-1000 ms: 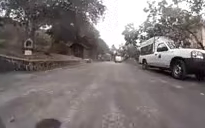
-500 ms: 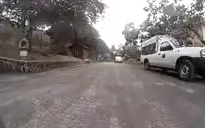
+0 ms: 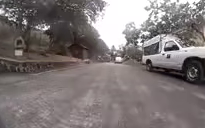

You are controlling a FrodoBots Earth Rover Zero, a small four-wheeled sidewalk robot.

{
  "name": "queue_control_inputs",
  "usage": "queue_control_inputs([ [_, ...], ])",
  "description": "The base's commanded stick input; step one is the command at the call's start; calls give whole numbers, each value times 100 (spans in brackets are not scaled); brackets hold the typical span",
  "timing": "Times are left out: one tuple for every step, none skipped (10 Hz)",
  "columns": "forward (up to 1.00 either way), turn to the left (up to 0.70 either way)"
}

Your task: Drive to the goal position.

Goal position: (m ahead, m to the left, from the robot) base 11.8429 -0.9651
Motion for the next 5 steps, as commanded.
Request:
queue_control_inputs([
  [70, 0],
  [70, 0],
  [70, 0],
  [70, 0],
  [70, 0],
])
